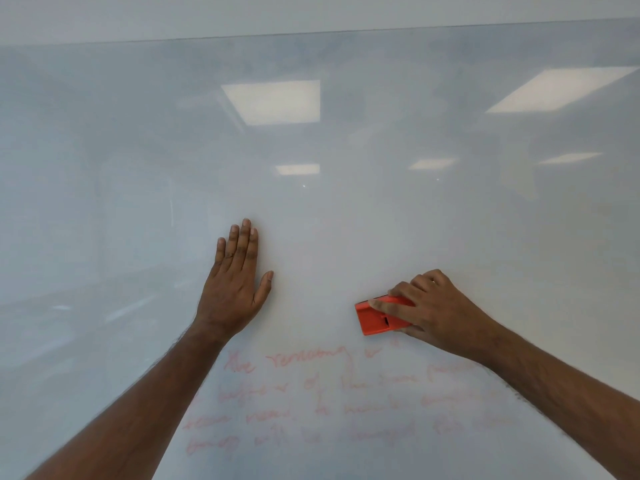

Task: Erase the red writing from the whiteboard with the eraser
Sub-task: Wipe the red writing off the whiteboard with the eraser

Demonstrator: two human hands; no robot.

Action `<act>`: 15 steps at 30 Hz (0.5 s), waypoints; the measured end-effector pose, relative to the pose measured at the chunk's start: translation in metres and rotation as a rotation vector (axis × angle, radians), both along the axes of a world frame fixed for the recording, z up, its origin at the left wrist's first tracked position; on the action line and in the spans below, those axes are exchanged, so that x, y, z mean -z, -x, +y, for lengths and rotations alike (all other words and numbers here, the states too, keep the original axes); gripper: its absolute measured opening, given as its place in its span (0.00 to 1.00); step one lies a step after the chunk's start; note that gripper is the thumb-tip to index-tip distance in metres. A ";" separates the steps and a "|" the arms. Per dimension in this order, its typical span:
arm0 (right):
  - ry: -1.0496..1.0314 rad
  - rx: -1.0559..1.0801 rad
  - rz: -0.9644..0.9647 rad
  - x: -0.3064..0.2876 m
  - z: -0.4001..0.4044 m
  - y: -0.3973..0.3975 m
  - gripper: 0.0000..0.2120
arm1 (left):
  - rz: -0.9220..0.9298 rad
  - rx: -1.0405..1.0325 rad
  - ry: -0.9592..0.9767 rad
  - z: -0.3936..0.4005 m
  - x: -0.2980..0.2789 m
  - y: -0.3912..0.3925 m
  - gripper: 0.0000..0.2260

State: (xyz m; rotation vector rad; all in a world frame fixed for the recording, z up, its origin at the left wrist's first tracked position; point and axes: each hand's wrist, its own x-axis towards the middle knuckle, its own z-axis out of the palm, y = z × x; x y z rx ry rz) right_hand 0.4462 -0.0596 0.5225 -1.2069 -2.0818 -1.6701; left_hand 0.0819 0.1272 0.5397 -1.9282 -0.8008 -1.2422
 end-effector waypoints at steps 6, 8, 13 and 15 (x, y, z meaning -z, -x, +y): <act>-0.076 -0.002 0.101 -0.028 -0.014 -0.023 0.26 | 0.066 0.003 -0.013 -0.005 -0.003 -0.009 0.35; -0.130 0.003 0.157 -0.047 -0.016 -0.029 0.28 | 0.064 0.001 -0.016 -0.007 -0.004 -0.016 0.35; -0.238 0.008 0.455 -0.101 -0.012 -0.022 0.36 | 0.021 0.005 -0.017 -0.010 -0.003 -0.029 0.35; -0.240 -0.020 0.521 -0.111 -0.004 -0.009 0.35 | 0.013 0.007 -0.015 -0.010 -0.002 -0.031 0.35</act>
